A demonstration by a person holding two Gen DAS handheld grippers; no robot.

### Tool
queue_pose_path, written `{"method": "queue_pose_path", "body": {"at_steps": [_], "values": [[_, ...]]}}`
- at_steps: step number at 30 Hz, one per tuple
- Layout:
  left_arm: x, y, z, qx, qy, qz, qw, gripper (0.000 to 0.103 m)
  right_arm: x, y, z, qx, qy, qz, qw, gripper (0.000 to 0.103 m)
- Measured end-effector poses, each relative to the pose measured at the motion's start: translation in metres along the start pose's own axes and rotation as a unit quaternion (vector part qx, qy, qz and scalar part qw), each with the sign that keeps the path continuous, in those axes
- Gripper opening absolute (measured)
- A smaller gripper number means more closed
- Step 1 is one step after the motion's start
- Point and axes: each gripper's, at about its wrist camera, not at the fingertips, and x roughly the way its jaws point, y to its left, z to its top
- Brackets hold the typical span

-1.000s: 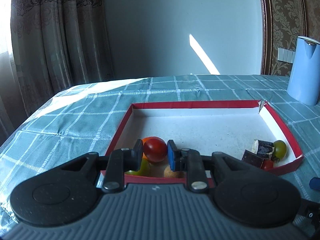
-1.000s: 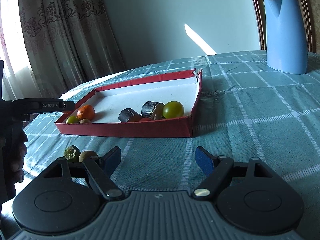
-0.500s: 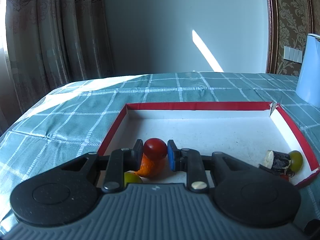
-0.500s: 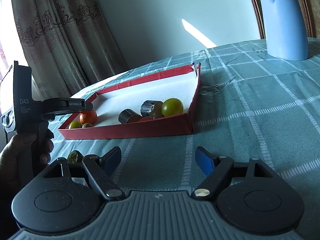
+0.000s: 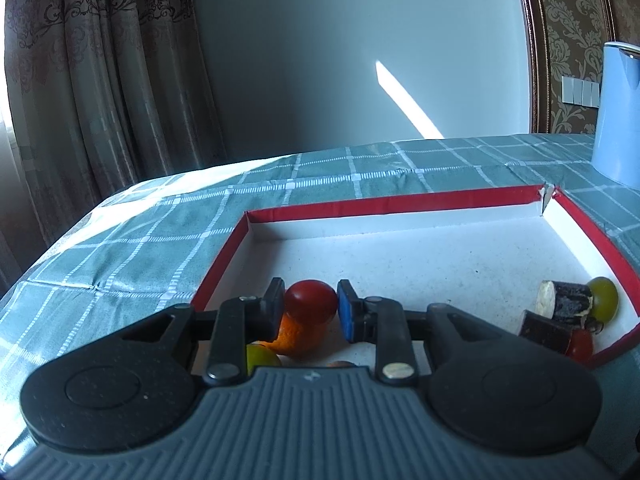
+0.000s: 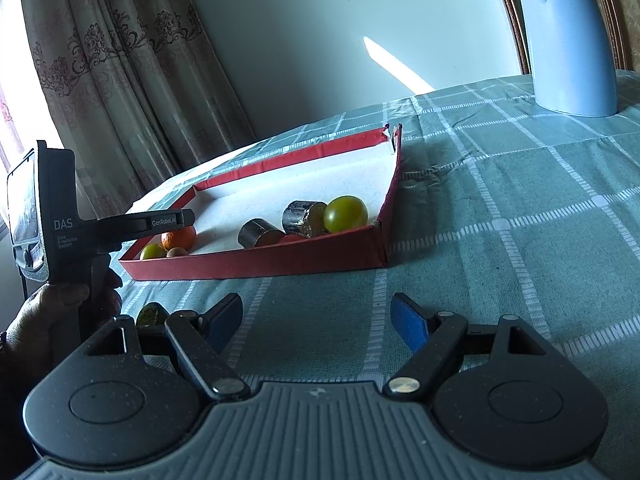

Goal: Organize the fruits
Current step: 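Lift the open left gripper away from the tray, then move the right gripper to the brown kiwi and close on it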

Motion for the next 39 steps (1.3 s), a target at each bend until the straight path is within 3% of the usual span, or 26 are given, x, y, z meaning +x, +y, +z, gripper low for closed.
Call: {"method": "queue_pose_path", "body": {"at_steps": [5,8,10,14,16,23,25,31,36,39], "values": [[0.0,0.0,-0.001,-0.003,-0.006,0.001,1.0,0.031,0.001,-0.001,0.0,0.002,0.001,0.001,1.0,0.081],[0.001,0.002,-0.002,-0.007,-0.002,0.006,1.0,0.042,0.001,-0.002,0.0,0.007,0.001,0.002,1.0,0.081],[-0.002,0.005,-0.001,-0.016,-0.004,0.007,0.9998,0.057,0.001,-0.003,0.0,0.01,0.0,0.004,1.0,0.081],[-0.02,0.013,-0.002,-0.035,-0.012,0.002,0.9993,0.061,0.001,-0.003,0.0,0.012,0.0,0.005,1.0,0.081],[-0.031,0.018,-0.006,-0.04,-0.017,0.004,0.999,0.075,0.001,-0.003,0.0,0.012,0.0,0.005,1.0,0.081],[-0.074,0.044,-0.029,-0.048,-0.031,0.016,0.9983,0.085,0.0,-0.002,0.0,0.009,0.0,0.003,1.0,0.081],[-0.083,0.054,-0.036,-0.055,-0.033,0.022,0.9977,0.095,0.0,-0.001,0.0,0.006,0.001,0.002,1.0,0.081],[-0.085,0.083,-0.057,-0.071,-0.013,0.055,0.9959,0.1,-0.002,0.01,-0.001,-0.029,-0.002,0.003,1.0,0.082],[-0.076,0.095,-0.06,-0.102,0.016,0.054,0.9932,0.1,-0.006,0.033,-0.008,-0.079,-0.003,0.027,0.997,0.082],[-0.077,0.098,-0.063,-0.11,0.013,0.048,0.9927,0.101,-0.004,0.06,-0.014,-0.144,0.005,0.032,0.989,0.082]]}}
